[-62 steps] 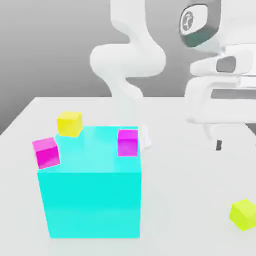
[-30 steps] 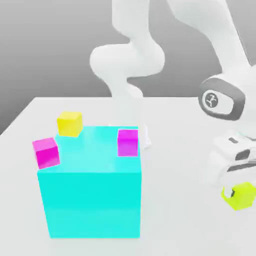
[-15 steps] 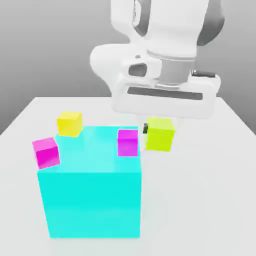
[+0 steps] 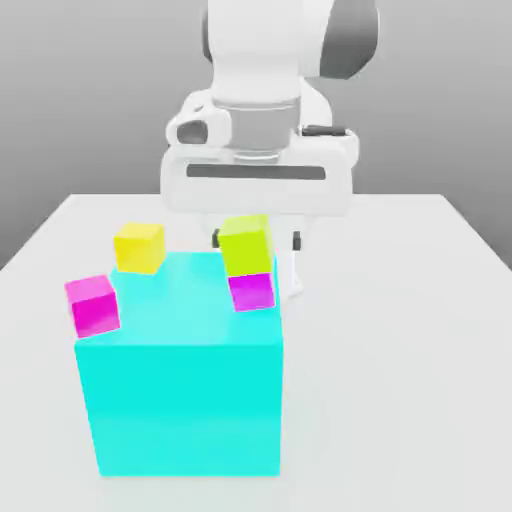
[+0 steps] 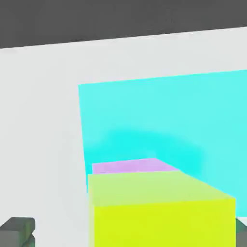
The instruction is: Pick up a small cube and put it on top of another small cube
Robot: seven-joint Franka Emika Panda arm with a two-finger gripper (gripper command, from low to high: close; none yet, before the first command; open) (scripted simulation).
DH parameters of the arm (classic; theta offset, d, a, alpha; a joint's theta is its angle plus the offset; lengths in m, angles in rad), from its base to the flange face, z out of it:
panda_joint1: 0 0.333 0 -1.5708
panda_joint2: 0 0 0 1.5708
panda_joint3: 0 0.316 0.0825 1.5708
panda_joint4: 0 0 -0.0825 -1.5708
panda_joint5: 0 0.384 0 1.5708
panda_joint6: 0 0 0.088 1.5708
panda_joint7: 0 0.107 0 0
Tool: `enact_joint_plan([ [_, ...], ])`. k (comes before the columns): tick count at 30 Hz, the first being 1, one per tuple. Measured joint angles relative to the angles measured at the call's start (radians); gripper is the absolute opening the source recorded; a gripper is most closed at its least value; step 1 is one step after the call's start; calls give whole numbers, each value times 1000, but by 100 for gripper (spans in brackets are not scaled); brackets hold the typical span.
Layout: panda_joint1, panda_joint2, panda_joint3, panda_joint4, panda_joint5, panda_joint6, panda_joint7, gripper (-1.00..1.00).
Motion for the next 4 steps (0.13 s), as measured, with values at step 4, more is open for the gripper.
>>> enact_joint_plan([
  [4,0,-49,-2,74,-4,-123,2,100],
])
